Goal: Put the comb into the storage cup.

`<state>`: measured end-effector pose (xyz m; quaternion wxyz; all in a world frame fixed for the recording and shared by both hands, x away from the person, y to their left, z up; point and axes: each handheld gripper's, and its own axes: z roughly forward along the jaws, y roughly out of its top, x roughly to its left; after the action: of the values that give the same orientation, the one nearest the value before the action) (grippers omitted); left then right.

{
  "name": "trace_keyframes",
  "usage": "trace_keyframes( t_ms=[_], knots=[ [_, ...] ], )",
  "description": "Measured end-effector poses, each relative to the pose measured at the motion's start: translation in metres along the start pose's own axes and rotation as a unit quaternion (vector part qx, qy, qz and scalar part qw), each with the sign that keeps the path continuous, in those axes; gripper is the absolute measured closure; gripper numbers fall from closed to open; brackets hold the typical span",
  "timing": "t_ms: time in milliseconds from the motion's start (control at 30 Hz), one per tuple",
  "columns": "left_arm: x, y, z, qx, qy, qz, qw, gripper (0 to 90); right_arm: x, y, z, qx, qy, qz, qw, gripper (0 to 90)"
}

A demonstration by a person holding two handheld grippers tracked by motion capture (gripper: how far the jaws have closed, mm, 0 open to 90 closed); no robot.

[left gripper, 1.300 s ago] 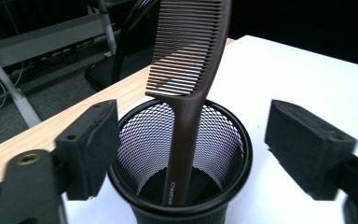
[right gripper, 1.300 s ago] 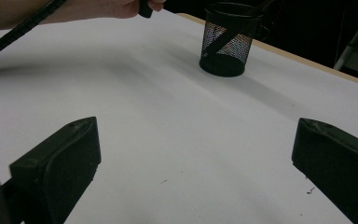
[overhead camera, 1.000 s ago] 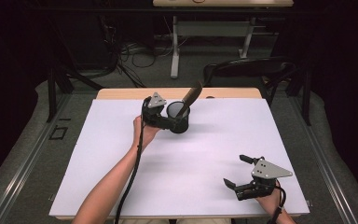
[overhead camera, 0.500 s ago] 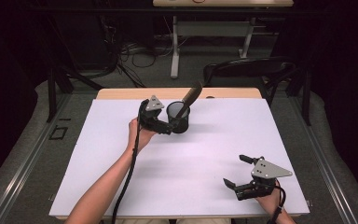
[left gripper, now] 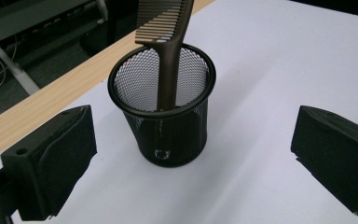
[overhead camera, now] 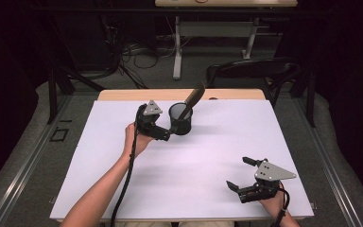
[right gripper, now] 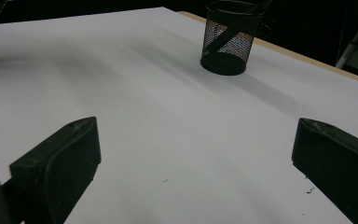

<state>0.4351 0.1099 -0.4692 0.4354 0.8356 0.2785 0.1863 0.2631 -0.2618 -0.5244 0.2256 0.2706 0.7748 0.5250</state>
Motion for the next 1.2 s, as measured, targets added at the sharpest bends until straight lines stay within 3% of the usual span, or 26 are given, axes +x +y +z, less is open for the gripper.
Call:
trace_keyframes(
  t_ms=[767, 1200],
  knots=[
    [-0.011, -0.025, -0.043, 0.028, 0.002, 0.001, 0.9996, 0.2, 0.0, 0.0, 0.0, -0.001, -0.003, 0.001, 1.0, 0.7],
    [-0.014, -0.046, -0.066, 0.03, 0.009, -0.006, 0.9995, 0.2, 0.0, 0.0, 0.0, 0.0, -0.003, 0.0, 1.0, 0.7]
  ],
)
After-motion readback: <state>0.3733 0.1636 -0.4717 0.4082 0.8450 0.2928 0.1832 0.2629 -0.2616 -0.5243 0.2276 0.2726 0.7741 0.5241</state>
